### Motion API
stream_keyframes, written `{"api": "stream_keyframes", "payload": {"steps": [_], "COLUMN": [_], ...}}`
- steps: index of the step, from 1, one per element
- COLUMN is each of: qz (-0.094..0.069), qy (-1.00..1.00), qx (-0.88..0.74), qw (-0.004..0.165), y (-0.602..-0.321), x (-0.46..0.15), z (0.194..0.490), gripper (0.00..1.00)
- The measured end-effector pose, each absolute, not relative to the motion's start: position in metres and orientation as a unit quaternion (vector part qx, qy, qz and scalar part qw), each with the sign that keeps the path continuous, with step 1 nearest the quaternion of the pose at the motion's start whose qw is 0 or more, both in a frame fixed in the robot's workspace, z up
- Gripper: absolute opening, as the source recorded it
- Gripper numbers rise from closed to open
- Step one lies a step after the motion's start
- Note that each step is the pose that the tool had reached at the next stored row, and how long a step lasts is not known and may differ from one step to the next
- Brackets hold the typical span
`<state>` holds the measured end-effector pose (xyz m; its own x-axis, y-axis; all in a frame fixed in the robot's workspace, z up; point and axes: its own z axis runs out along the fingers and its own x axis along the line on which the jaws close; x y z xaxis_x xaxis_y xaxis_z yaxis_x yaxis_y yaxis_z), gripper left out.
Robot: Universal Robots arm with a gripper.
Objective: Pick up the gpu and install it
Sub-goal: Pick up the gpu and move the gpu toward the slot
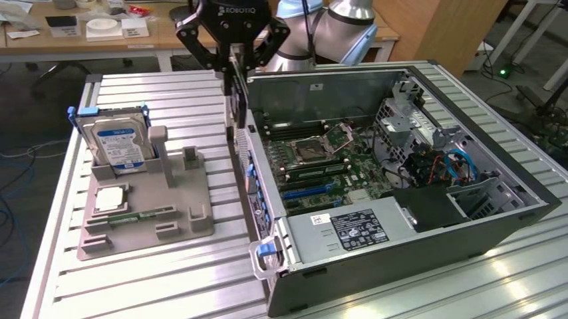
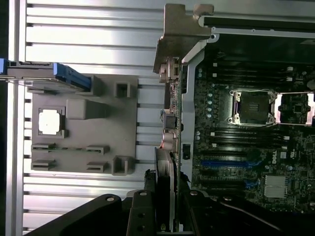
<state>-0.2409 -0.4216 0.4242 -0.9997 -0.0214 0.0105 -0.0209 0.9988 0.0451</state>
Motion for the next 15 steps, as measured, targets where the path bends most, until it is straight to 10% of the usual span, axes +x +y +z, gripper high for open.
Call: {"api": "stream_keyframes", "payload": {"steps": [15], "qz": [-0.022], "qy": [-1.000], "qx": [0.011], "qw": [0.006], "y": [-0.422], "x": [-0.227], "z": [0.423], "gripper": [0.27]}}
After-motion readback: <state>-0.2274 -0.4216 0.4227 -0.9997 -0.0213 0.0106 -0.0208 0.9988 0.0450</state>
